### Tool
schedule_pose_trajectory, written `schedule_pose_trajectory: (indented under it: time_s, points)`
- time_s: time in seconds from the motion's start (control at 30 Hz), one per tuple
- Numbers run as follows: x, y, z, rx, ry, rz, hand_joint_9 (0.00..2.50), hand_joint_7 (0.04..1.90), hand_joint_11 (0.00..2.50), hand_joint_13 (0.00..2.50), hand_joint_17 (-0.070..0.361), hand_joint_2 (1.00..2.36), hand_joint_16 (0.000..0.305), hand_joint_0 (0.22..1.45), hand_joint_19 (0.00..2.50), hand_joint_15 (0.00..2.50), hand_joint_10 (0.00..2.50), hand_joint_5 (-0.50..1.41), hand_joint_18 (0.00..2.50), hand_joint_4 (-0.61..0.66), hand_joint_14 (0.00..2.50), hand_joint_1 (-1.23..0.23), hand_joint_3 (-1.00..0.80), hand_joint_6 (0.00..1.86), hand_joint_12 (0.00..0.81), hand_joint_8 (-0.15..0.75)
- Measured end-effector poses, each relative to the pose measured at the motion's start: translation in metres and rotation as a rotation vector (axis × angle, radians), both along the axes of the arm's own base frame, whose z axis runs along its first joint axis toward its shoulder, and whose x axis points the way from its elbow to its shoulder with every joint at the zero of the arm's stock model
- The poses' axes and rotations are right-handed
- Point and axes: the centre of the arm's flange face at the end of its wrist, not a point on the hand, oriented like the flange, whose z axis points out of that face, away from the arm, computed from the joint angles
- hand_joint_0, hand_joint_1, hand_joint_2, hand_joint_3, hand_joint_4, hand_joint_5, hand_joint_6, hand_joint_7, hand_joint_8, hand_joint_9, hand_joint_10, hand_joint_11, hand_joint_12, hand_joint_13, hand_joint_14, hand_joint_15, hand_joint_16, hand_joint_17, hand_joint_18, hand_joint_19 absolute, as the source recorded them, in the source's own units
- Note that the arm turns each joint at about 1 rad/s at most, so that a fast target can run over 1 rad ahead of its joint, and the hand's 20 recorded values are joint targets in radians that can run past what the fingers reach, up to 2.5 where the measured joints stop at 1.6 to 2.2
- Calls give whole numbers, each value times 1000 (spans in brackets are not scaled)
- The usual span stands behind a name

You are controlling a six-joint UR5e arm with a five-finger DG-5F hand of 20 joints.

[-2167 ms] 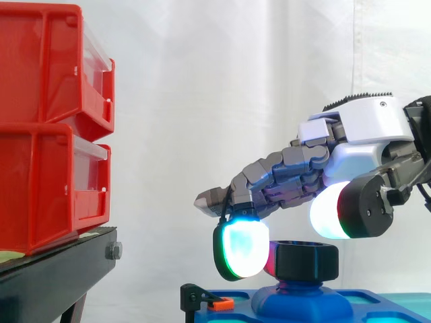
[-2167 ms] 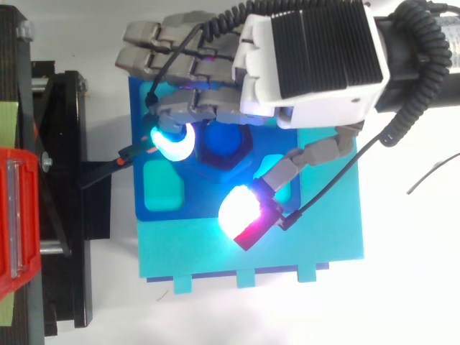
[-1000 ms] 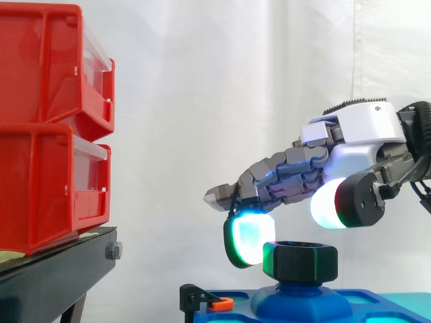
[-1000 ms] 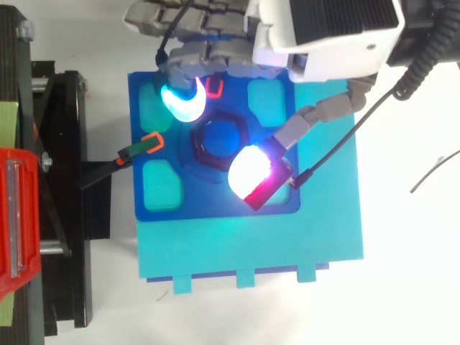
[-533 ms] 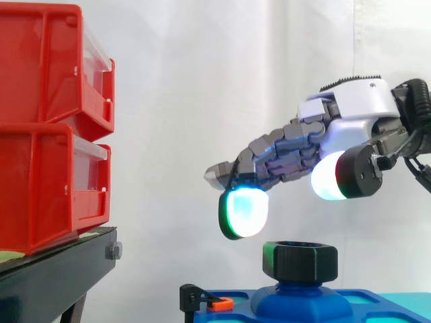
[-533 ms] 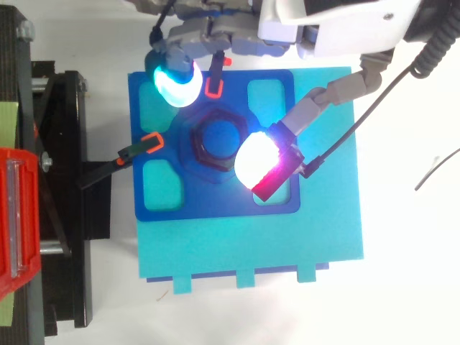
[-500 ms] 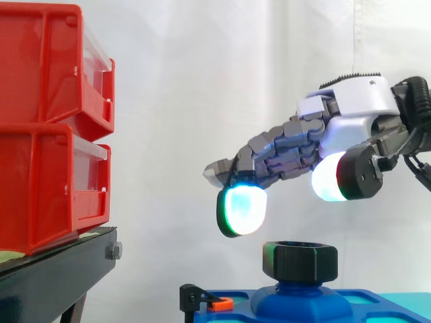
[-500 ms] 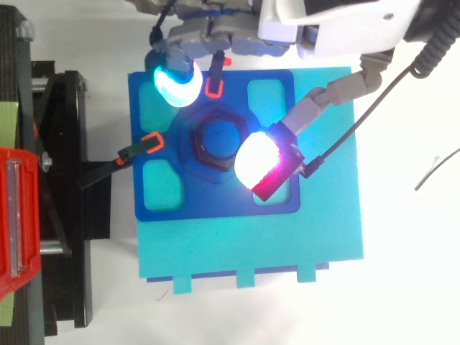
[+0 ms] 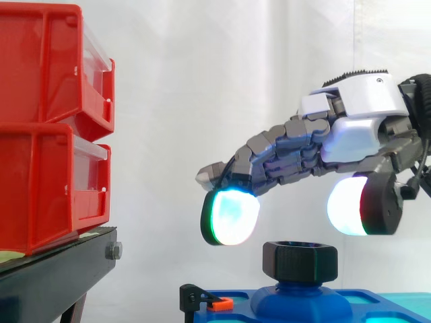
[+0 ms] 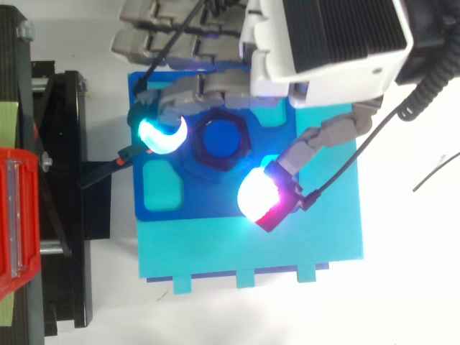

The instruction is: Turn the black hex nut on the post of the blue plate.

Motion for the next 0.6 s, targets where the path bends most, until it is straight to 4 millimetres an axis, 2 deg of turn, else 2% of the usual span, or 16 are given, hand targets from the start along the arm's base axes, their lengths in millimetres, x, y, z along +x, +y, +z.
schedule_pose_trajectory:
  time_s: [0.27, 0.6]
  points:
    - [1, 12, -11, 2, -5, 10, 0, 761, 0, 0, 151, 1000, 67, 314, 233, 2, 0, -300, 0, 157, 0, -694, -500, 503, 441, 251]
    - [1, 15, -12, 5, -11, 13, 0, 912, 0, 0, 159, 1000, 70, 298, 207, 0, 0, -271, 0, 321, 0, -575, -500, 503, 453, 292]
